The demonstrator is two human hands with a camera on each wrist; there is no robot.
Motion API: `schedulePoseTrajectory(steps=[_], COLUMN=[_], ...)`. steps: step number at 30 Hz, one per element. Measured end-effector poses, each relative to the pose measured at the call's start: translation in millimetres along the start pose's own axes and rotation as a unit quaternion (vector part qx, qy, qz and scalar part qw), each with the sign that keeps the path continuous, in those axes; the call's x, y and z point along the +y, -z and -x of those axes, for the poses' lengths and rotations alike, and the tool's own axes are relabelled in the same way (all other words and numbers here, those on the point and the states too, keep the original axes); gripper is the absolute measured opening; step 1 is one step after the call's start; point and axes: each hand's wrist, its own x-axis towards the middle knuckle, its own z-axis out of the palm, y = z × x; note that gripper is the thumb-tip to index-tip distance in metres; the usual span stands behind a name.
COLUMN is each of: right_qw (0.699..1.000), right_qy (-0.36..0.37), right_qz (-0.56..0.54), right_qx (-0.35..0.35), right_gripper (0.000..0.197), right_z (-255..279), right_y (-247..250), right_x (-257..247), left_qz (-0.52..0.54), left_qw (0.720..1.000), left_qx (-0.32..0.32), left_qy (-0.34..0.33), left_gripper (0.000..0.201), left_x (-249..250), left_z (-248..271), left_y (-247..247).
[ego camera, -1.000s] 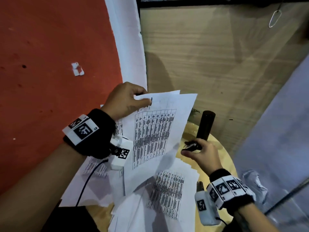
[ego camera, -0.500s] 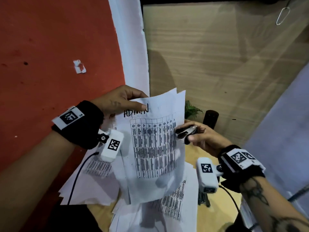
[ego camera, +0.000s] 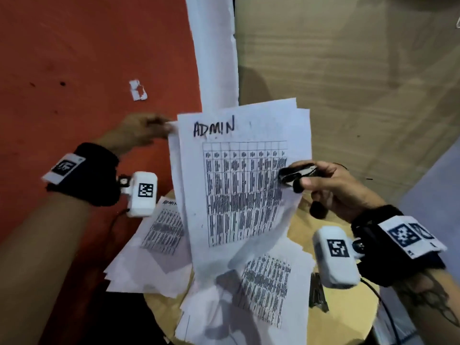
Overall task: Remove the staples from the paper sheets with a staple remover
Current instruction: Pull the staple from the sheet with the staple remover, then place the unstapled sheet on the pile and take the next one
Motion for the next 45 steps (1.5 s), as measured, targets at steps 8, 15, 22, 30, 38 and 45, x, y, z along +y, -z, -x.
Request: schedulePoseTrajectory(steps=[8,15,22,30,38,45], right_qw=[0.984,0.947,0.901,0.860,0.857,0.850], right_qy=[-0.122,-0.146,-0.305,-0.291,-0.251,-0.263], right_qz=[-0.063,0.017,0.051,0.126,-0.028,-0.034], right_qx=[0.116,0.284,0.304,0.399,0.450,0.454], right_gripper=[0.027,0.014,0.012,0.044,0.026,0.014], right_z=[-39.5,-49.4,4.1,73.0,80.0,79.0], right_y=[-16.8,9.3,48.7,58.8,62.5,65.9], right_x=[61.1,130.4,232.5,303.8,308.1,312.2], left_qz=[0.173,-0.052,-0.254,-0.454,-0.456,-0.324], left_qw=[0.975,0.972,0.924,0.840,0.854,0.884], left_qx=[-0.016,0.188,0.134,0.022,0.077,-0.204], left_qy=[0.141,0.130,0.253,0.298,0.237,0.267], left_gripper=[0.071,0.038,0.050,0.084,0.063,0.049], left_x=[-111.1,-165.2,-275.4,-321.8,-327.7,-285.0], left_z=[52.2,10.7,-29.0,-20.6,-57.7,-9.5], left_y=[-55.3,-5.5,48.8,5.9,-31.6,-220.4])
